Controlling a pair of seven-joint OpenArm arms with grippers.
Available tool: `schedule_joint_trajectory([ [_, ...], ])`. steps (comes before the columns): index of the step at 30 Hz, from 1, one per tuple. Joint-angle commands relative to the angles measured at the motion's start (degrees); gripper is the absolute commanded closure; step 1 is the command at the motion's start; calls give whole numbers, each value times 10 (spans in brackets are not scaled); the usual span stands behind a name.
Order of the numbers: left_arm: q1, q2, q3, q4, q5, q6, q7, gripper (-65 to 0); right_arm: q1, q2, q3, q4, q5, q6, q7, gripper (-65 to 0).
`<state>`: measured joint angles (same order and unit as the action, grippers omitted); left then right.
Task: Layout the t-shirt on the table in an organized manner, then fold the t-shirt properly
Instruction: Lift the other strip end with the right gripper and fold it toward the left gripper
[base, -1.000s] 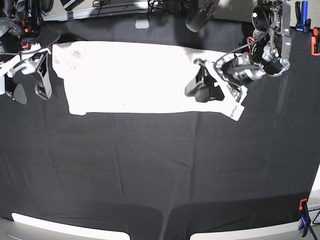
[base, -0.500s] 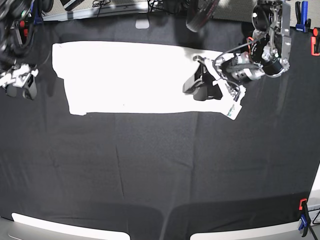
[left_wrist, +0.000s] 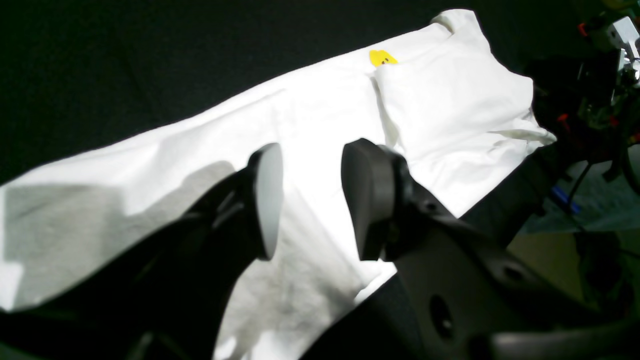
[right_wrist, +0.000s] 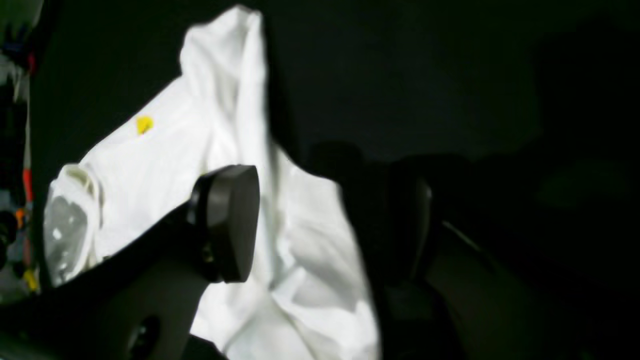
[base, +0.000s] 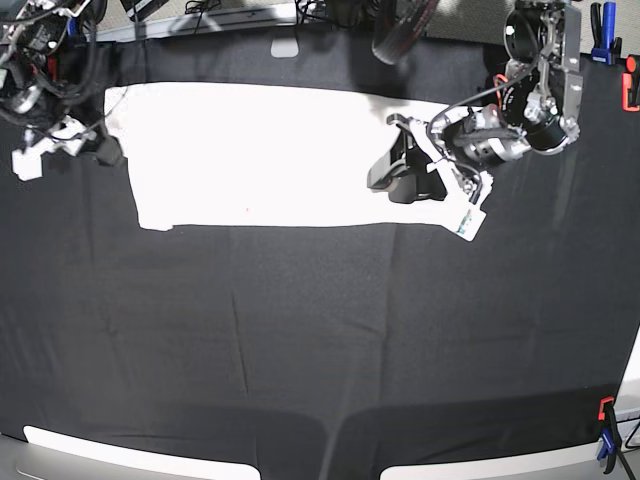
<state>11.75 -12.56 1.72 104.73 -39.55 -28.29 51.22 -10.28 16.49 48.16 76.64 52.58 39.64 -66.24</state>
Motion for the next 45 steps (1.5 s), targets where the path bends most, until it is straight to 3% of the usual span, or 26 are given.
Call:
schedule_joint_trajectory([
  [1, -5, -2, -2, 10, -11, -2, -12, -220, 4, 10, -10, 2, 5, 4, 6, -392],
  [7, -5, -2, -2, 10, -12, -2, -12, -220, 5, 9, -76, -35, 51, 4, 6, -392],
  [20, -5, -2, -2, 10, -11, -2, -12, -220, 4, 2, -184, -59, 65, 4, 6, -389],
  [22, -5, -2, -2, 10, -11, -2, -12, -220, 4, 2, -191, -59, 63, 4, 6, -327],
  [24, -5, -2, -2, 10, -11, -2, -12, -220, 4, 2, -191, -59, 63, 4, 6, -199],
  [26, -5, -2, -2, 10, -11, -2, -11, -220, 5, 2, -188, -59, 63, 4, 6, -45],
  [27, -5, -2, -2, 10, -11, -2, -12, -220, 7, 3, -186, -59, 63, 4, 6, 0],
  [31, -5, -2, -2, 10, -12, -2, -5, -220, 22, 13, -161, -59, 59, 4, 4, 0],
  [36, -3, -2, -2, 10, -12, -2, 19, -220, 49, 37, -104, -59, -31, 4, 6, 0],
  [45, -3, -2, -2, 10, -14, -2, 12, -220, 112, 85, 18, -59, -57, 4, 4, 0],
])
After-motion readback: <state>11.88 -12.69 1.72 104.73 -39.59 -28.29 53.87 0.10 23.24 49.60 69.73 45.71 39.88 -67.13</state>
